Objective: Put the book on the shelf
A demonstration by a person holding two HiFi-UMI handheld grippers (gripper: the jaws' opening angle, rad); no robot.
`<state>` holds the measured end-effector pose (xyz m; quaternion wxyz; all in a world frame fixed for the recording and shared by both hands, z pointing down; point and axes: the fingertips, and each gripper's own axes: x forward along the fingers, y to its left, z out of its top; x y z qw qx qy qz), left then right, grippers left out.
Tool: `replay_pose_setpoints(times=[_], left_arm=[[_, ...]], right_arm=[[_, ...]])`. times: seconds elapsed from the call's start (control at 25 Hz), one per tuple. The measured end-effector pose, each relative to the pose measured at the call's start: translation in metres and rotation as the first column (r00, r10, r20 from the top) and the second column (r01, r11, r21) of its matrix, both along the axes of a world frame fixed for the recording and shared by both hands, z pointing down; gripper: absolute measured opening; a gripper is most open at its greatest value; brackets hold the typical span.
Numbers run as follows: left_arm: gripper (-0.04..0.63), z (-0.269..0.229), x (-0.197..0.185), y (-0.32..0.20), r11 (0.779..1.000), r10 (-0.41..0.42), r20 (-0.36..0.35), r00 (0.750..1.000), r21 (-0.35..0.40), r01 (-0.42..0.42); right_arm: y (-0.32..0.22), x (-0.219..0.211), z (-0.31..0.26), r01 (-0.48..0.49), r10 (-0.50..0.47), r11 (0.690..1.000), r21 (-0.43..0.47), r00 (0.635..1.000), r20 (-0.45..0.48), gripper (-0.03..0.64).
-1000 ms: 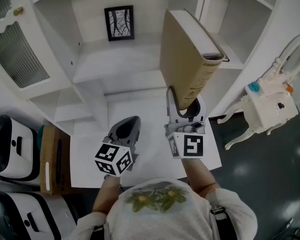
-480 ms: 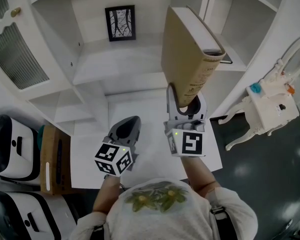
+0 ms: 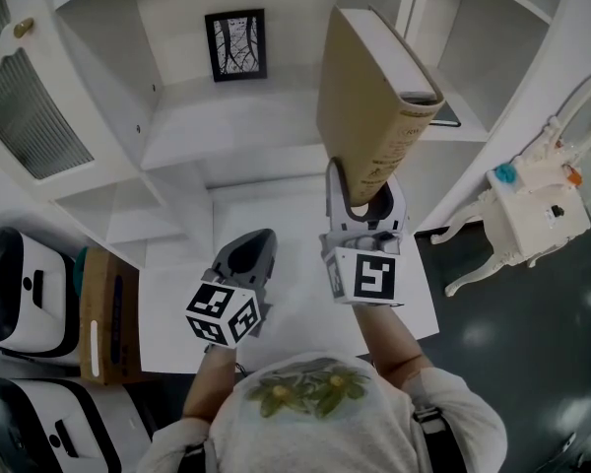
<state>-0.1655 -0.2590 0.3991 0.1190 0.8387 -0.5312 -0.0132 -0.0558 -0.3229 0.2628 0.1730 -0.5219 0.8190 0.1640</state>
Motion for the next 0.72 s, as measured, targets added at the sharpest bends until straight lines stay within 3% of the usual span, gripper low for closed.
replay_pose_setpoints(times=[0.72], left_arm=[[0.032, 0.008, -0.001, -0.011, 1.0, -0.001, -0.002, 1.0, -0.018, 0.001]], right_arm=[[-0.023, -0.005, -0.002, -0.024, 0.024, 0.999, -0.026, 1.0, -0.008, 0.229]])
